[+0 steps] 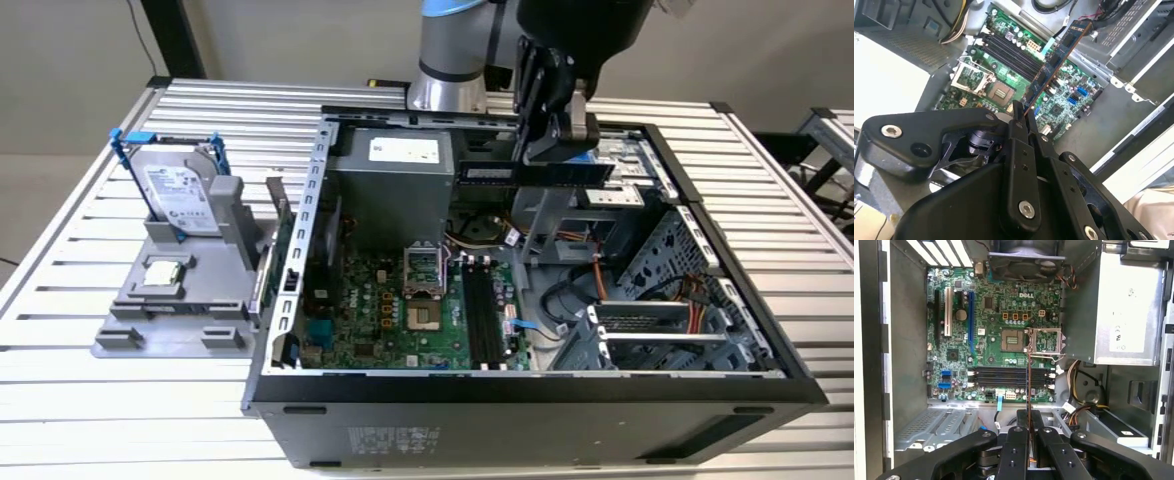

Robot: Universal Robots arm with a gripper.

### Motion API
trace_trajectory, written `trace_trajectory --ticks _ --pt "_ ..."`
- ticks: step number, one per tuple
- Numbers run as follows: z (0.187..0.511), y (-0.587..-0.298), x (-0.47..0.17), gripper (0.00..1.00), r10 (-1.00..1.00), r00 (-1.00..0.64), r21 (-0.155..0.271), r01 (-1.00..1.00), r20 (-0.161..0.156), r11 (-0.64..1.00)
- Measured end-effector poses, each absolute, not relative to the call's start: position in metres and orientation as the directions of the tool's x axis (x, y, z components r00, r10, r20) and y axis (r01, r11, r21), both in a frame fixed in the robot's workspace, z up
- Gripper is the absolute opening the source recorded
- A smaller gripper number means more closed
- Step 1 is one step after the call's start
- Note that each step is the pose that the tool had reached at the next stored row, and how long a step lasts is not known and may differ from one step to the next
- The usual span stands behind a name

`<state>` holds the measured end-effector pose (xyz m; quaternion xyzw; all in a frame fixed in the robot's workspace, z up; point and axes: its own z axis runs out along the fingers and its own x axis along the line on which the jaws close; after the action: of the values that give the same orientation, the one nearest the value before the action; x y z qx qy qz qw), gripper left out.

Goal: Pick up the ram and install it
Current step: 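Pick up the ram and move it above insertion slot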

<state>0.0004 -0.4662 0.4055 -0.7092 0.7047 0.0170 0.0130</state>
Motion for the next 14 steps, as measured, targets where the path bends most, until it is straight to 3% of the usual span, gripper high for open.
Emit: trace_trajectory --ticks 14 --pt "0.405 -0.453 0.001 0.0 -0.999 0.007 0.006 -1.0 -0.042 -0.007"
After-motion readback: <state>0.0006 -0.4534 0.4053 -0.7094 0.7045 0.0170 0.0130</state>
